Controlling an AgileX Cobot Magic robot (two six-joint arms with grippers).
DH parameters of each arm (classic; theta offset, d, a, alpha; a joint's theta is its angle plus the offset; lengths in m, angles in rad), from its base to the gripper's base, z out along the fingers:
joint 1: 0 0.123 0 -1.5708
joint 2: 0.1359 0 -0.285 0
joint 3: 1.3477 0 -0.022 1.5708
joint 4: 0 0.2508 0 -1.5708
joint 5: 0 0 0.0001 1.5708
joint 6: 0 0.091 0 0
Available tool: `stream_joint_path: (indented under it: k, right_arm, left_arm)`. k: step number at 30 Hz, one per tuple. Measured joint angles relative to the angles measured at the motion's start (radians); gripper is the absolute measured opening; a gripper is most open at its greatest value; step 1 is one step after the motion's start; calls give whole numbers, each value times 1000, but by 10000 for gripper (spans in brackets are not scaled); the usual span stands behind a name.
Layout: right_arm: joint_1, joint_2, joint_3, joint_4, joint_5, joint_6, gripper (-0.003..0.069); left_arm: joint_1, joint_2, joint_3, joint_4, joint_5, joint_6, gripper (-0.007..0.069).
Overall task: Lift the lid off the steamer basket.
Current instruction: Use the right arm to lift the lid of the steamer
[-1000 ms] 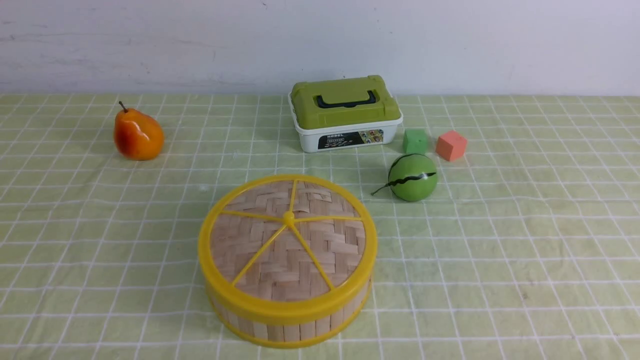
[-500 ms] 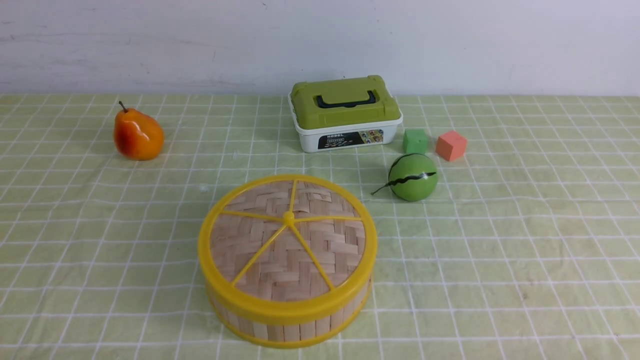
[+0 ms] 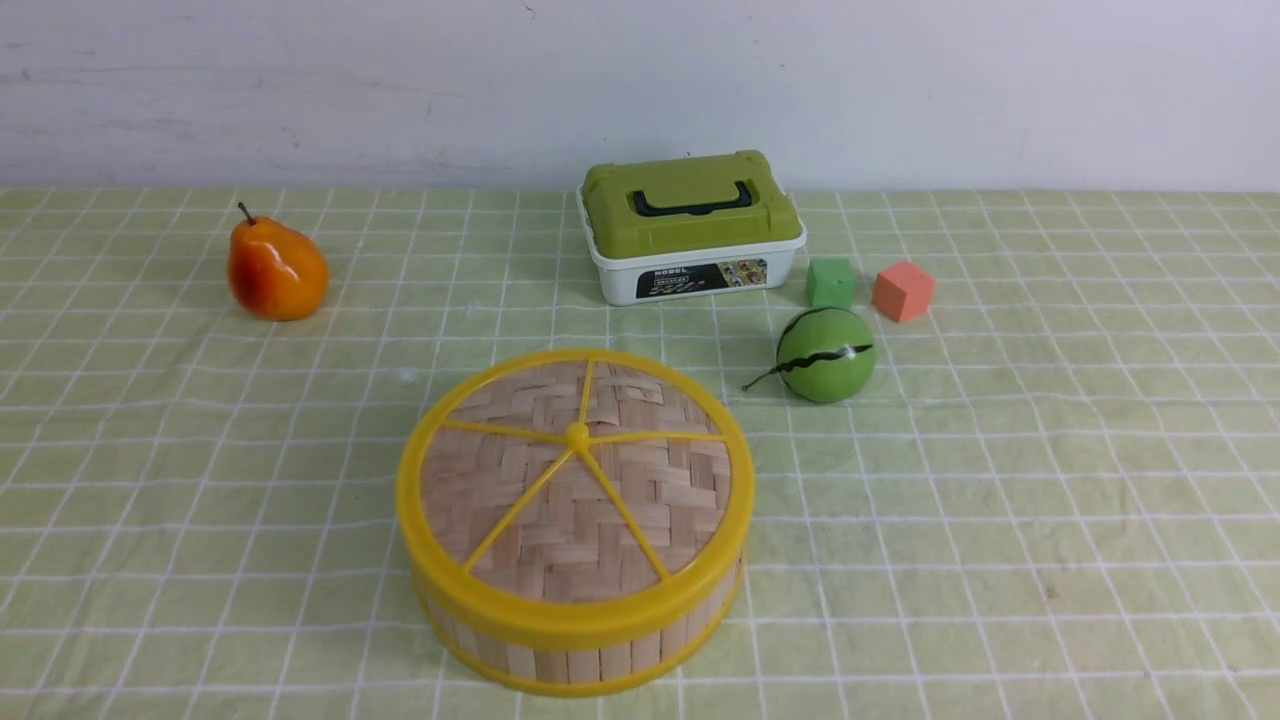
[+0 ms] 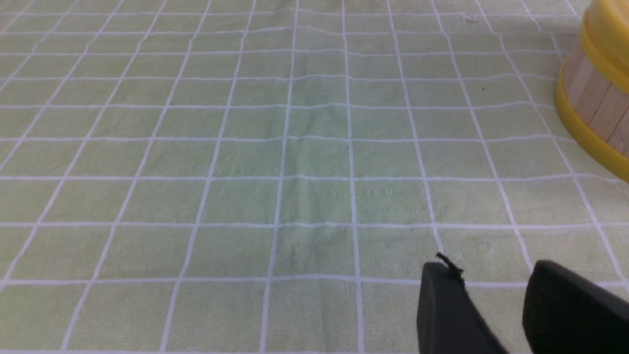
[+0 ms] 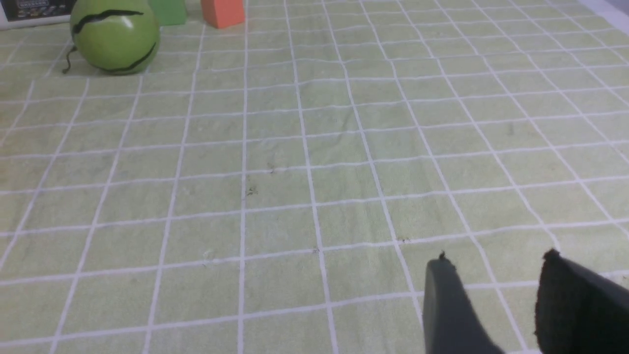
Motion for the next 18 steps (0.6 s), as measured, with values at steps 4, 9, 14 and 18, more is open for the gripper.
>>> stream_joint_path:
  k: [4,9,14,18]
  right_arm:
    - [0,0,0,38,0,56,241]
    - [0,0,0,232,0,236,241]
    - [0,0,4,615,9,548,241]
    - [0,0,5,656,13,583,241]
  left_arm:
    - [0,0,0,0,0,0,239]
    - [0,0,0,0,0,0,239]
    - [0,0,0,0,0,0,239]
    - [0,0,0,0,0,0,239]
